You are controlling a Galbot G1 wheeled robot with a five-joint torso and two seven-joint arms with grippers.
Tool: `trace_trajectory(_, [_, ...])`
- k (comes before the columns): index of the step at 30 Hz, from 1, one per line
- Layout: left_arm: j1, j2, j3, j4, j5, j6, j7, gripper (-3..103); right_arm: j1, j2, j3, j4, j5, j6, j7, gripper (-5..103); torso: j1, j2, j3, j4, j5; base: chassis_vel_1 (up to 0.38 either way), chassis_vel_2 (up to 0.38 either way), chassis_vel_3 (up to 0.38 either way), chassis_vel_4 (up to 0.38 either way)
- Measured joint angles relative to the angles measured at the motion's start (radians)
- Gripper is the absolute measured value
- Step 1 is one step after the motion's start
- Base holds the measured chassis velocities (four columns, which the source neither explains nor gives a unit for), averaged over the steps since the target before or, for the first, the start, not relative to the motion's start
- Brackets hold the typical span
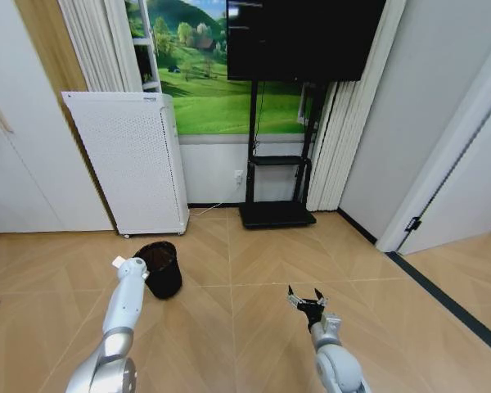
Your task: Pick up the trash bin and place the garbage on the floor into it.
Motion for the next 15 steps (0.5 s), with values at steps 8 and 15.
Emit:
trace_trajectory(8, [-0.002,0.008,0.002,0.026,0.041,-0.02,0.06,16,-0.004,0.008,-0.003,-0.012,-0.027,0.017,-0.021,100,0.0,0.0,0.0,-0.0003,0.0002,0.0,0.0,0.0,0.0])
trace_trajectory(15, [0.002,0.015,0.004,-0.004,0.039,-0.004,0.087,43,0.012,-0.005,-0.012,-0.009,-0.019,0.014,-0.022,100,0.0,0.0,0.0,0.0,-0.0001,0.0,0.0,0.0,0.0])
